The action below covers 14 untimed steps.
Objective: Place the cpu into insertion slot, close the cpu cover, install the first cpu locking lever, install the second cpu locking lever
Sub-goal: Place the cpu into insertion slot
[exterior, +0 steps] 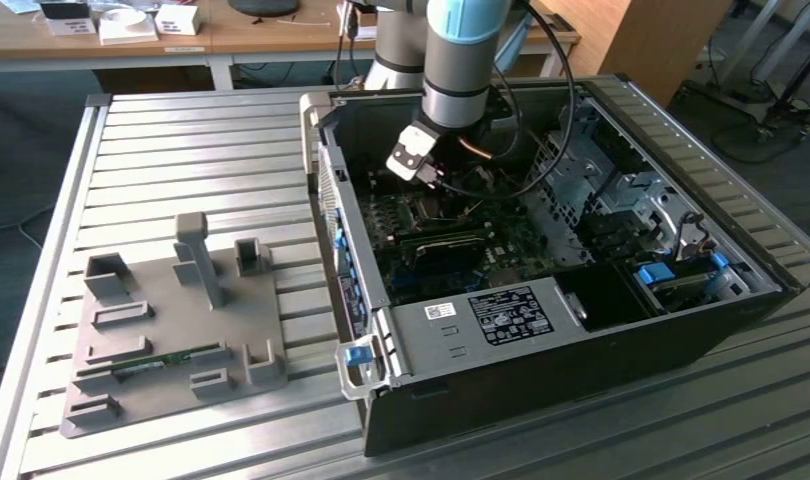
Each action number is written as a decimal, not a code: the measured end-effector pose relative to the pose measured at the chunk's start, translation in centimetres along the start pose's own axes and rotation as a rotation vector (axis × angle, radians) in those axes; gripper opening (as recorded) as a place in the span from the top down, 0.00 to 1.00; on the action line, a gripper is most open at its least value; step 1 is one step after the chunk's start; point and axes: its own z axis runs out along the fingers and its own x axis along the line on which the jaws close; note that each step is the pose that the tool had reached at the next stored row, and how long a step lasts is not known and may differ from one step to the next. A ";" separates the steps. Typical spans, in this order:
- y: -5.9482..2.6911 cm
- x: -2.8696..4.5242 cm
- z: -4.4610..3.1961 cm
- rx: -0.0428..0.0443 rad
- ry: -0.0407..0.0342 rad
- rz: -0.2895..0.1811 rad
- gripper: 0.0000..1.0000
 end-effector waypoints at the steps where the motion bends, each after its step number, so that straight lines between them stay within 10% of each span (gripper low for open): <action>1: 0.01 0.01 -0.15 -0.0001 0.0000 0.000 0.39; 14: 0.17 0.07 -2.02 -0.0001 0.0000 0.001 0.39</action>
